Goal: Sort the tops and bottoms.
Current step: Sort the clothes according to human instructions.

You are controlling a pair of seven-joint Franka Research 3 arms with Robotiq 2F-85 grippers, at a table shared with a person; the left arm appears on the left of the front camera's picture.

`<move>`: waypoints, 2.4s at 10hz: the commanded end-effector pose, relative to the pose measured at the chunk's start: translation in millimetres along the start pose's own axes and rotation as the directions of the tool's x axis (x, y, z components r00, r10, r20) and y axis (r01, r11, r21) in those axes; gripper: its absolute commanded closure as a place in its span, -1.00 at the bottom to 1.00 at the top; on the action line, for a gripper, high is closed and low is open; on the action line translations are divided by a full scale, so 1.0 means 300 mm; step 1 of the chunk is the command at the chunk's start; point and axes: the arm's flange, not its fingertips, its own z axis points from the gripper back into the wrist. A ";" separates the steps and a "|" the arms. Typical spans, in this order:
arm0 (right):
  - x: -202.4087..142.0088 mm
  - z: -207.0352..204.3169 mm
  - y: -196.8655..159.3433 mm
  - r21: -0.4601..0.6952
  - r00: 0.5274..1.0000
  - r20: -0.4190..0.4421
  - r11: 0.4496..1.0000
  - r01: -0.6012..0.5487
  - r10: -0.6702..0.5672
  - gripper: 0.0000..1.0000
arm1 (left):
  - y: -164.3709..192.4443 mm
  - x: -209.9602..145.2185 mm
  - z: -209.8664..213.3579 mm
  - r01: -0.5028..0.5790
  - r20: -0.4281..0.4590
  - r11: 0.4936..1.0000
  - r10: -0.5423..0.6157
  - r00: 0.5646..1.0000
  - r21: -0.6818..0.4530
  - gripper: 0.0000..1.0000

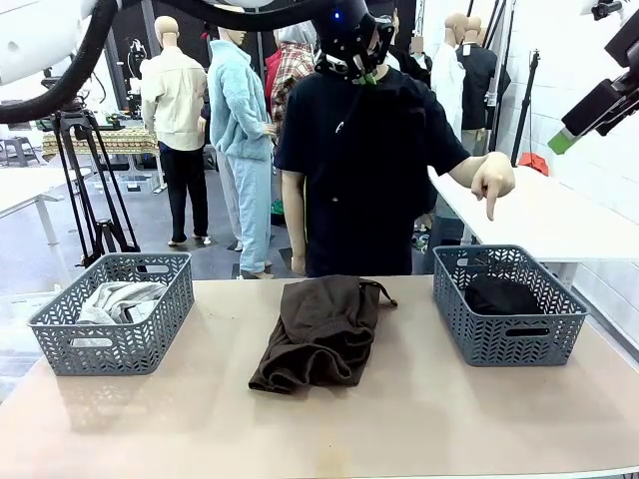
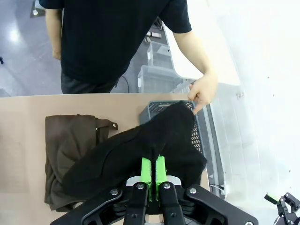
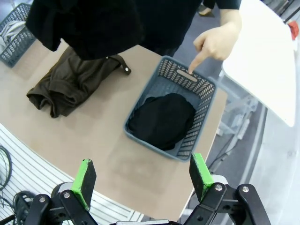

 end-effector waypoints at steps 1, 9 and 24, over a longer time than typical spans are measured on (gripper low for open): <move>0.007 -0.003 -0.004 -0.002 1.000 -0.012 1.000 -0.010 0.010 -1.00 | -0.001 -0.005 0.012 0.003 0.013 1.000 -0.003 1.000 -0.006 1.00; 0.007 -0.003 -0.004 -0.002 1.000 -0.012 1.000 -0.010 0.010 -1.00 | -0.207 0.001 -0.381 -0.068 -0.077 0.809 0.029 0.997 -0.583 1.00; 0.007 -0.003 -0.004 -0.002 1.000 -0.012 1.000 -0.010 0.010 -1.00 | -0.350 -0.236 -0.608 -0.070 -0.200 0.727 -0.094 0.975 -0.683 1.00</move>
